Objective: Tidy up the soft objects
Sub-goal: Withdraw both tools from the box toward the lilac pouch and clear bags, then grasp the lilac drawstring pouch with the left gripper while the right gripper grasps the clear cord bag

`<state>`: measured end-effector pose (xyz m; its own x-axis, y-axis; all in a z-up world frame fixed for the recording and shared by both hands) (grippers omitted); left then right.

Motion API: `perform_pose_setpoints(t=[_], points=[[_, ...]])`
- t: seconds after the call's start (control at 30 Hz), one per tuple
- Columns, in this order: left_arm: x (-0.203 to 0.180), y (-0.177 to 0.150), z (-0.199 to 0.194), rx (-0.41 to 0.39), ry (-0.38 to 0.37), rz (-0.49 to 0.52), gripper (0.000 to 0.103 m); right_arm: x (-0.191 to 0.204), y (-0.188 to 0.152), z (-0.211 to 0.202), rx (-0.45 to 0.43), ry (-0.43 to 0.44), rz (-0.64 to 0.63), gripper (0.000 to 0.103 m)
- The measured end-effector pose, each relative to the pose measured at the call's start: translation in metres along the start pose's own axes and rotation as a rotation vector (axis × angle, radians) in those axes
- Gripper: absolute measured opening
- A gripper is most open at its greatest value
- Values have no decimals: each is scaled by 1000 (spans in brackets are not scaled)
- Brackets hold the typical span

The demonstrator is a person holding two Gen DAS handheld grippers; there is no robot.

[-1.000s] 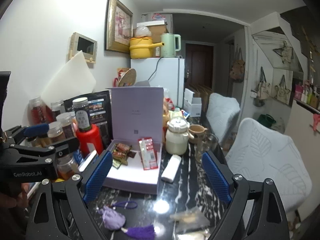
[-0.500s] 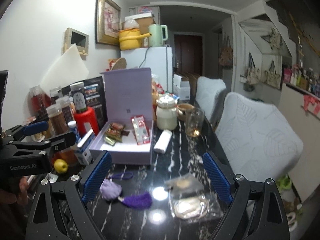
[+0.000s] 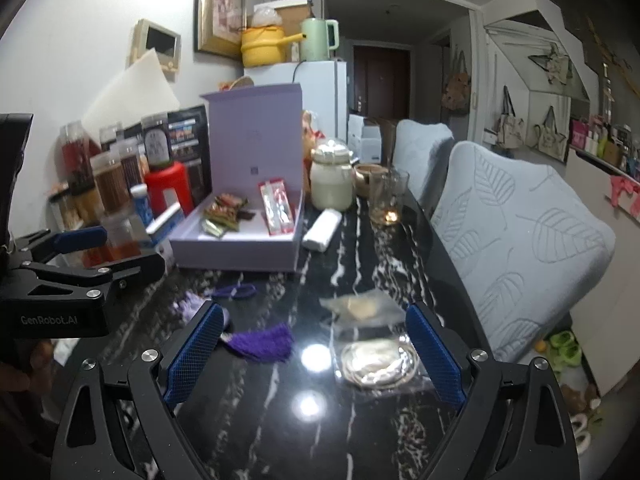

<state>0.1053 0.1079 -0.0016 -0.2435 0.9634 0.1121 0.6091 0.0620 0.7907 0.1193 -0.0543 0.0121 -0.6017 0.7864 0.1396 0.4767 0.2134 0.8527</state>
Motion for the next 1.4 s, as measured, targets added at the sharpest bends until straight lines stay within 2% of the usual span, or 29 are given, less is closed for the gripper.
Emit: perform_pose_setpoints(t=[0.2, 0.5, 0.67, 0.83, 1.27, 1.4], points=[[-12, -20, 18, 62, -44, -14, 103, -13, -21, 5, 33, 22, 28, 94], [-21, -38, 45, 137, -60, -50, 103, -38, -50, 18, 105, 41, 94, 94], [-15, -44, 61, 164, -47, -110, 103, -50, -60, 27, 119, 55, 116, 94], [-15, -47, 78, 189, -59, -129, 103, -59, -66, 39, 130, 57, 132, 94], [-3, -51, 132, 312, 34, -175, 103, -79, -66, 64, 159, 69, 155, 94], [-2, -49, 136, 308, 39, -185, 103, -86, -63, 69, 168, 39, 156, 94]])
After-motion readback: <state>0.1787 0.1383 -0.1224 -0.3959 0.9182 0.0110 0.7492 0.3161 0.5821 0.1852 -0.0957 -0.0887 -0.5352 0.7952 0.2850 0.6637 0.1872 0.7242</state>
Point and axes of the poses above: each gripper's, at about its wrist camera, not at the fingertips, and z roughly the way its jaws point, x to its left, y to its top, the point moved 2 cm from there along z, roughly the way its jaws point, and after that the axes turned 13 degrees about y, right-handed, at the moved point
